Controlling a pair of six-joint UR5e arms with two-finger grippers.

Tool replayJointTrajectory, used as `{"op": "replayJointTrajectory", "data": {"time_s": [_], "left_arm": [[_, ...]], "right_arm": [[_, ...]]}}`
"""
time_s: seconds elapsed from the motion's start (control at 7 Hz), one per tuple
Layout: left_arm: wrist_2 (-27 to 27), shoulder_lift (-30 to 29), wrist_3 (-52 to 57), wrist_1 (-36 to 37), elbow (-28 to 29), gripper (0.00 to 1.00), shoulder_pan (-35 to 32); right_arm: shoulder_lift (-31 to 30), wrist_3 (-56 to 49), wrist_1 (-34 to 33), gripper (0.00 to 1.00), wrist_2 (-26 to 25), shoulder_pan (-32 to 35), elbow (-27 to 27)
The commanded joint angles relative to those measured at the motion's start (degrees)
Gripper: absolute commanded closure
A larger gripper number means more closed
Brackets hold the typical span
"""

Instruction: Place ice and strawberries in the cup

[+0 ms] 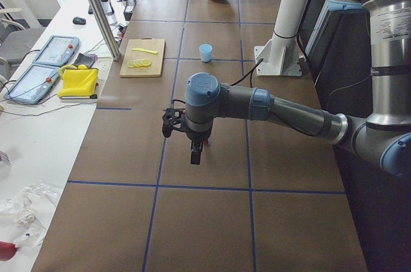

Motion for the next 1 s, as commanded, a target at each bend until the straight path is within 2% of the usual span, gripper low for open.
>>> {"op": "replayJointTrajectory", "data": {"time_s": [0.0,0.29,0.71,0.86], "left_arm": [[0.0,0.0,0.0,0.0,0.0,0.0,0.0],[0.0,0.0,0.0,0.0,0.0,0.0,0.09],[0.0,0.0,0.0,0.0,0.0,0.0,0.0],[0.0,0.0,0.0,0.0,0.0,0.0,0.0]], "right_arm": [[0.06,0.0,0.09,0.59,0.06,0.0,0.13],[0.06,0.0,0.17,0.62,0.06,0.0,0.05],[-0.29,-0.09,0.53,0.74,0.33,0.09,0.13],[-0.38,-0.09,0.53,0.74,0.33,0.09,0.13]]}}
